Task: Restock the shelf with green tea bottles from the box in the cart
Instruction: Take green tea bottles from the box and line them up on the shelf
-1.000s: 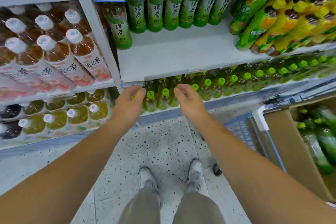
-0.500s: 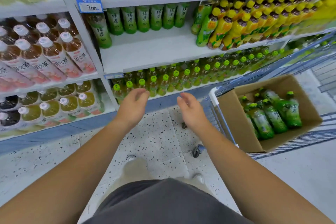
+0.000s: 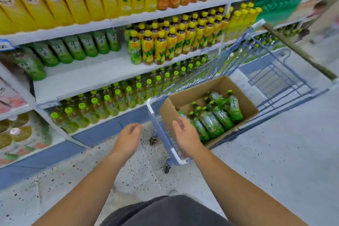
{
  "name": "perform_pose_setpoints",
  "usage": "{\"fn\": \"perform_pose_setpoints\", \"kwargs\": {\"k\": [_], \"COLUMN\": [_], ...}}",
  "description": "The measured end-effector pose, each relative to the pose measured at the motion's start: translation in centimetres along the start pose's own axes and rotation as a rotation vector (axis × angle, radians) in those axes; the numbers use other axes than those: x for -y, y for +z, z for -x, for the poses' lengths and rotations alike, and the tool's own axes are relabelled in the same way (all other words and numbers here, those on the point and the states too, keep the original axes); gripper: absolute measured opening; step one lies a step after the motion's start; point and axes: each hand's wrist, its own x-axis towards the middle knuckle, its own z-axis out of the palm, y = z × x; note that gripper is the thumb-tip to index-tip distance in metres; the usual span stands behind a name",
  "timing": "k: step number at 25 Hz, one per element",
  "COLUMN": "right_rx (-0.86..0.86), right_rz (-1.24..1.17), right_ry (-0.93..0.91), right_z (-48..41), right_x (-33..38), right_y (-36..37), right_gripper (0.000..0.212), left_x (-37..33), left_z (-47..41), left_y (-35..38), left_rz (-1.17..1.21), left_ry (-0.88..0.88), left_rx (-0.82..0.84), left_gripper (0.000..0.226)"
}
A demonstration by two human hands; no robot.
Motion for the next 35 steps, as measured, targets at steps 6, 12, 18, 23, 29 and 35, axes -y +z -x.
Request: {"fn": "perform_pose_setpoints", "kwargs": {"k": [6, 12, 18, 23, 29, 35], "right_rx": [-0.047, -0.114, -0.202, -0.267, -0.260, -0.223], "right_rz": [0.111, 0.178, 0.196, 0.256, 0.345, 0.471], "right_ry": [0.076, 0.198, 0.332, 0.405, 0.394, 0.354], "right_z": [-1.6, -5.0, -10.3, -17.2, -24.2, -30.9], "right_x": [-4.4, -6.8, -8.4, -11.7, -18.3, -23.9], "right_y": [-8.8, -15.2, -18.6, -21.8, -24.2, -26.6], "right_gripper": [0.050, 0.050, 0.050, 0.052, 0.049, 0.049], "left_x": [-3.9, -6.0, -8.7, -9.5, -10.5, -9.3], "left_z": [-0.8, -5.0, -11.2, -18.5, -25.1, -31.7], "left_y": [9.4, 15.8, 21.1, 27.5, 36.7, 43.9], "left_rz": [-0.042, 0.012, -0.008, -0.121, -0.133, -0.228], "left_ry": [0.035, -0.035, -0.081, -0.033, -0.021, -0.032], "left_rx": [0.125, 0.242, 0.397, 0.426, 0.483, 0.445], "left_gripper": [0.036, 0.039, 0.037, 0.039, 0.035, 0.042]}}
